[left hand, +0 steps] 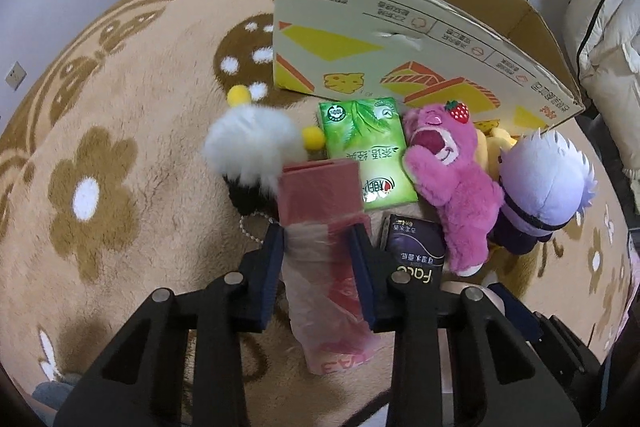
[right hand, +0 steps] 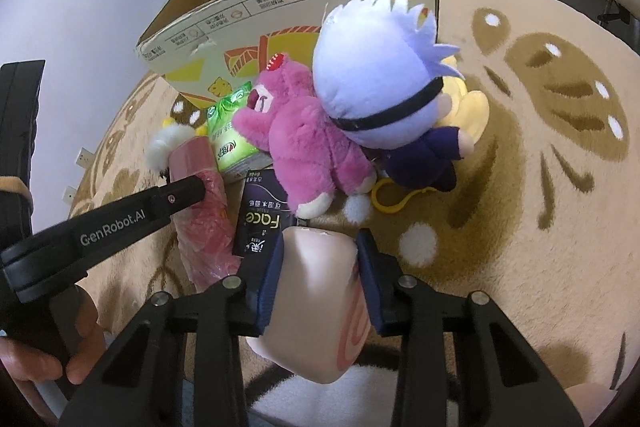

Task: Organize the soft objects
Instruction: 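Lower the left tool onto the pink wrapped roll while the right tool approaches the pink cushion, then close the left tool on the pink roll while the right tool grips the pink cushion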

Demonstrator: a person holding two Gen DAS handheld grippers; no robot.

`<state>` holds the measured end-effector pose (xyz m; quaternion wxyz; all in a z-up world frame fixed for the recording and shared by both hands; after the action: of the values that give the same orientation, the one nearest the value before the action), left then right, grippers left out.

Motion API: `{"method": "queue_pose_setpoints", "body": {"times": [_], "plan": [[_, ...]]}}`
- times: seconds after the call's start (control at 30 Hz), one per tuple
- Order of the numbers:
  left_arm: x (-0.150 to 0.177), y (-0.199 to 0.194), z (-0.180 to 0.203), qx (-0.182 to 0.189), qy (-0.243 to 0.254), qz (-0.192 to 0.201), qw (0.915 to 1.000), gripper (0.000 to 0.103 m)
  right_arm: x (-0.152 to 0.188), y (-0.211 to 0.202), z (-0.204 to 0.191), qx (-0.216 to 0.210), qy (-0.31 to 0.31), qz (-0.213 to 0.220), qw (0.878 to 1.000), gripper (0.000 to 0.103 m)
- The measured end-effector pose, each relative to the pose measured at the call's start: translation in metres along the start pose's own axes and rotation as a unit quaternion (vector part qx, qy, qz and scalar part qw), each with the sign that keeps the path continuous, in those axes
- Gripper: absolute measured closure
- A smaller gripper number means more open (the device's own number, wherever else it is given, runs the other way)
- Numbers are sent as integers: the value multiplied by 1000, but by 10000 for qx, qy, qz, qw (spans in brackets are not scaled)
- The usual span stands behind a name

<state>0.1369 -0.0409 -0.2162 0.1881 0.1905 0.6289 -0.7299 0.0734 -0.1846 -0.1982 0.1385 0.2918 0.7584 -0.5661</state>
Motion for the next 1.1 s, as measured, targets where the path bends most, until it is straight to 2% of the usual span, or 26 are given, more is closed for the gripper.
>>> {"method": "queue_pose_setpoints", "body": {"times": [0.27,0.37,0.47,0.57,0.73,1.0,1.07,1.1], "plan": [[1,7,-3,55,-63,-170,9998,67,1,6,0,34,24,-50,10000,61],[3,9,-3,111,-123,-217,9996,58,1,7,0,47,12,-55,10000,61],[11,22,-2,175,-168,-542,9982,55,2,9,0,68,-4,-84,9999,61],[13,29,0,84,-95,-568,9983,59,2,9,-4,58,-55,-74,9999,62],[8,24,-1,-47,-9,-324,9995,62,0,9,-14,-81,-190,20,9998,77],[-5,2,-8,-205,-105,134,9996,67,-7,-2,-25,-284,-279,314,9987,80],[-7,-1,-9,-146,-157,188,9996,74,-9,-6,-24,-306,-240,358,9986,80],[0,-6,-7,-127,-174,218,9995,82,-10,-7,-24,-344,-191,374,9985,82]]}}
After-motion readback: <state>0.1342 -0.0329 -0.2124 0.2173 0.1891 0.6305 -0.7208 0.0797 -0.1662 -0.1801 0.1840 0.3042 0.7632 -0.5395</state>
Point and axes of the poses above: each gripper's, at about its wrist camera, not at the fingertips, and y roughly the way its jaws point, z to its right, x to its underside, the point moved 6 cm from there along y, roughly the way its jaws point, and after that the axes turned 11 degrees about z, right-handed, at the moved point
